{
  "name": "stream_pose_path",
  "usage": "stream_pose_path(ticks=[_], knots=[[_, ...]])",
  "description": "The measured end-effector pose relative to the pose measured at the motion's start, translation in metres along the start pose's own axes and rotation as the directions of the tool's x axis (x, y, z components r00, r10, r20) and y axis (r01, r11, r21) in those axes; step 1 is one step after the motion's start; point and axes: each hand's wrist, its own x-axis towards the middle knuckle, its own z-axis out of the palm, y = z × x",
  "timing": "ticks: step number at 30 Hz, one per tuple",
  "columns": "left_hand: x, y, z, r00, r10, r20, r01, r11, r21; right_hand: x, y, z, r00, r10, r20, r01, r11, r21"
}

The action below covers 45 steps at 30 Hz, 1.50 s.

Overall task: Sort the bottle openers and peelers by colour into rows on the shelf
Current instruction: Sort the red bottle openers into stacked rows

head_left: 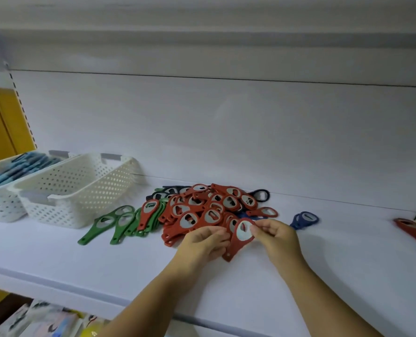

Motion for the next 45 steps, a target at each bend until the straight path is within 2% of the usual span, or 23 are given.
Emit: stream_pose_path(ticks=[2, 5, 8, 10, 12, 14, 15, 19, 22, 23, 25, 28, 29, 31, 33, 35, 39, 42, 45], knots=[[-0.002, -0.001, 0.0, 0.996, 0.035, 0.082, -0.043, 0.995, 0.093, -0.002, -0.002, 0.002, 0.999, -0.002, 0.049, 0.001, 1.0, 0.013], [-0.005, -0.001, 0.003, 0.978, 0.071, 0.196, -0.112, 0.972, 0.208, -0.006, -0.005, 0.006, 0.989, -0.022, 0.149, 0.035, 0.996, -0.086], [-0.006, 0.0, 0.004, 0.978, 0.064, 0.199, -0.122, 0.948, 0.295, -0.01, -0.01, 0.008, 0.984, -0.043, 0.171, 0.067, 0.989, -0.134], [-0.006, 0.002, 0.002, 0.991, 0.053, 0.12, -0.079, 0.971, 0.226, -0.005, -0.006, 0.008, 0.996, -0.027, 0.08, 0.043, 0.977, -0.207], [-0.004, 0.003, -0.002, 0.999, 0.023, 0.045, -0.022, 1.0, -0.009, 0.002, -0.001, 0.008, 0.999, 0.024, -0.027, -0.031, 0.954, -0.297], [-0.002, 0.003, -0.004, 1.0, -0.012, 0.007, 0.014, 0.976, -0.218, 0.007, 0.004, 0.01, 0.997, 0.065, -0.032, -0.073, 0.913, -0.401], [0.0, 0.004, -0.005, 1.0, -0.029, -0.001, 0.027, 0.965, -0.26, 0.01, 0.007, 0.012, 0.997, 0.08, 0.001, -0.07, 0.882, -0.466], [-0.004, 0.012, -0.002, 0.998, -0.039, 0.053, 0.051, 0.965, -0.256, 0.023, -0.002, 0.021, 0.988, 0.147, 0.055, -0.073, 0.741, -0.668], [-0.006, 0.013, -0.001, 0.998, -0.042, 0.048, 0.053, 0.966, -0.252, 0.028, -0.007, 0.025, 0.993, 0.118, 0.026, -0.056, 0.643, -0.764], [-0.005, 0.012, -0.001, 0.998, -0.047, 0.036, 0.055, 0.965, -0.255, 0.028, -0.006, 0.025, 0.995, 0.099, 0.005, -0.06, 0.649, -0.759], [-0.003, 0.009, -0.002, 0.998, -0.055, 0.007, 0.055, 0.963, -0.264, 0.03, 0.001, 0.021, 0.997, 0.07, -0.025, -0.07, 0.754, -0.653], [0.0, 0.008, -0.003, 0.998, -0.07, -0.007, 0.064, 0.947, -0.314, 0.036, 0.004, 0.01, 0.994, 0.088, -0.058, -0.1, 0.965, -0.241], [0.0, 0.008, -0.003, 0.997, -0.076, -0.007, 0.069, 0.938, -0.339, 0.037, 0.003, 0.007, 0.99, 0.12, -0.075, -0.126, 0.989, -0.077], [0.002, 0.007, -0.004, 0.996, -0.086, -0.012, 0.076, 0.927, -0.367, 0.036, -0.004, 0.001, 0.977, 0.19, -0.094, -0.169, 0.966, 0.198], [0.003, 0.006, -0.004, 0.996, -0.087, -0.015, 0.075, 0.93, -0.361, 0.033, -0.011, -0.002, 0.975, 0.212, -0.069, -0.18, 0.931, 0.316], [0.003, 0.006, -0.003, 0.997, -0.075, -0.007, 0.068, 0.943, -0.325, 0.027, -0.018, 0.002, 0.988, 0.149, 0.03, -0.151, 0.946, 0.288], [0.001, 0.005, -0.004, 0.997, -0.004, 0.077, 0.02, 0.978, -0.207, 0.004, -0.024, 0.025, 0.975, -0.045, 0.218, 0.045, 0.999, 0.007], [0.001, 0.002, -0.006, 0.996, 0.016, 0.091, -0.003, 0.99, -0.144, 0.0, -0.018, 0.035, 0.976, -0.093, 0.194, 0.116, 0.987, -0.111], [0.003, 0.0, -0.007, 0.999, 0.004, 0.037, 0.001, 0.991, -0.132, 0.01, -0.008, 0.028, 0.99, -0.127, 0.062, 0.14, 0.941, -0.308]])
